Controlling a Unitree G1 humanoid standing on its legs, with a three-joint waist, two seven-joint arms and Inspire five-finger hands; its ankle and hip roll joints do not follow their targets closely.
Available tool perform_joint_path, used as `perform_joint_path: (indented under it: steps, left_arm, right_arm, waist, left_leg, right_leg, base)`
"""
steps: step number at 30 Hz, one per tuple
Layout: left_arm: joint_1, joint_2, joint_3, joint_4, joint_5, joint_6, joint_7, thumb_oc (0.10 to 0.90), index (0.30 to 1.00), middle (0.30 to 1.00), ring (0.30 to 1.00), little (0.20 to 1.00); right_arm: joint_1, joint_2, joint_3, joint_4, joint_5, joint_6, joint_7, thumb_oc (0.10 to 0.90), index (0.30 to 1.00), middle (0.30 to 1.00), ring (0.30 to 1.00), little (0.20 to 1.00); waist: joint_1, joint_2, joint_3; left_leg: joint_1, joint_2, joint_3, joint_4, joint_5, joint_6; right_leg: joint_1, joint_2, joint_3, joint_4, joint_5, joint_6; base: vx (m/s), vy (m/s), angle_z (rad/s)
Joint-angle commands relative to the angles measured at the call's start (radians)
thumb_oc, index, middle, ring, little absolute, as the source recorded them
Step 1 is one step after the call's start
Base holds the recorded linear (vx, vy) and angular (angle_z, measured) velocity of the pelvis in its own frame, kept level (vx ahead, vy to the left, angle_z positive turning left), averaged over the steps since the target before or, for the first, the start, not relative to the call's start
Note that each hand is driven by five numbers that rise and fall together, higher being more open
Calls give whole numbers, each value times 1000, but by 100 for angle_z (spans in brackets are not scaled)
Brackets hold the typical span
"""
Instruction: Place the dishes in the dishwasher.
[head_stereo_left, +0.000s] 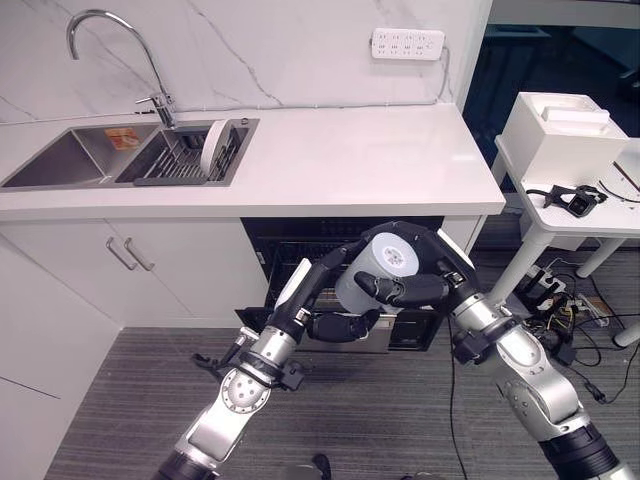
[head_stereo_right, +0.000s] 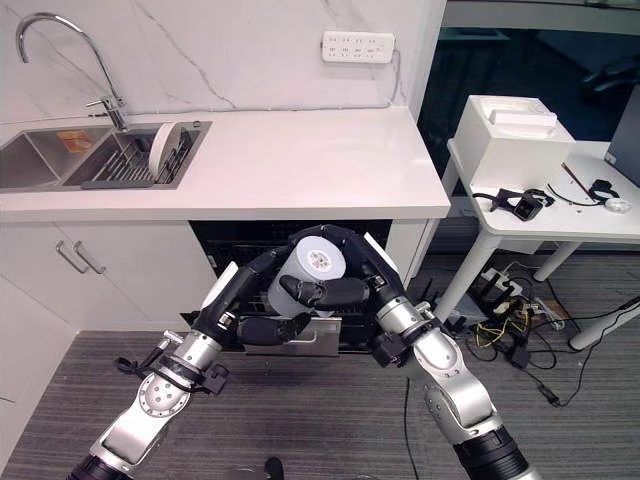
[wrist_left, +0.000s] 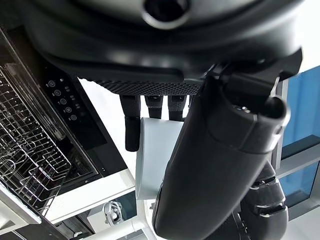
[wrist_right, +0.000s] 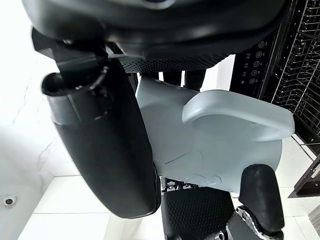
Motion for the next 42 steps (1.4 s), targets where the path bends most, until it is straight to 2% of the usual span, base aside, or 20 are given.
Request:
perform_joint_path:
  steps: [1,8,10,13,16,17,19,23,29,42]
  left_arm:
    - [-109,34,141,-30,-35,-43,50,800,900,900,900,900]
    - [-105,32,149,-19,-19,-26,46,800,900,900,900,900]
    - [-99,35,156,-13,-21,-39,42,800,900,900,900,900]
    - [-84,36,183,-20,-51,-18,49,800,900,900,900,900]
    - [-77,33,193,-18,-63,-18,71,800,900,900,900,900]
    - [-51,23,252,-9,-111,-54,122,800,900,900,900,900]
    - [-27,16,310,-3,-135,-102,165,800,900,900,900,900]
    - [7,6,403,-8,-118,-148,241,800,900,900,900,900]
    - [31,4,476,-2,-77,-157,286,800,900,900,900,900]
    - [51,3,545,16,-38,-176,362,800,900,900,900,900]
  right_arm:
    - [-64,10,-22,-73,9,-90,77,400,300,300,300,300]
    - [-44,13,-48,-60,-11,-112,70,400,300,300,300,300]
    - [-36,10,-71,-48,-6,-137,42,400,300,300,300,300]
    - [-15,8,-126,-37,12,-166,31,400,300,300,300,300]
    - [-5,9,-145,-39,14,-170,27,400,300,300,300,300]
    - [18,10,-191,-30,24,-179,39,400,300,300,300,300]
    - [31,19,-208,-23,19,-184,48,400,300,300,300,300]
    - [39,31,-218,-18,2,-187,48,400,300,300,300,300]
    - [38,32,-220,-22,-4,-175,51,400,300,300,300,300]
    - [39,37,-238,-20,-6,-173,40,400,300,300,300,300]
  waist:
    - [-3,-42,-60]
    - [-8,-41,-57]
    - [-11,-41,-56]
    - [-17,-40,-55]
    - [-19,-40,-54]
    - [-22,-41,-54]
    - [-20,-41,-54]
    - [-12,-39,-54]
    - [-3,-39,-60]
    - [2,-39,-63]
  left_leg:
    - [47,32,-58,33,-131,-30]
    - [48,36,-54,33,-129,-31]
    - [49,39,-51,33,-129,-32]
    - [49,41,-50,33,-129,-32]
    - [50,42,-49,33,-129,-32]
    - [50,45,-45,33,-127,-33]
    - [50,46,-46,33,-124,-36]
    - [47,48,-50,33,-119,-40]
    - [44,45,-58,33,-118,-43]
    - [43,44,-64,33,-115,-45]
  right_leg:
    - [34,-31,40,-74,48,110]
    - [34,-30,41,-74,47,108]
    - [35,-30,40,-74,47,108]
    - [33,-29,40,-74,48,108]
    - [34,-29,40,-74,48,108]
    - [35,-30,38,-74,47,106]
    - [36,-29,37,-74,46,103]
    - [39,-28,33,-74,42,99]
    - [41,-27,33,-74,37,96]
    - [41,-25,35,-74,36,94]
  base:
    - [0,0,0]
    - [0,0,0]
    - [0,0,0]
    - [0,0,0]
    - [0,0,0]
    - [0,0,0]
    - [0,0,0]
    - [0,0,0]
    - [0,0,0]
    - [0,0,0]
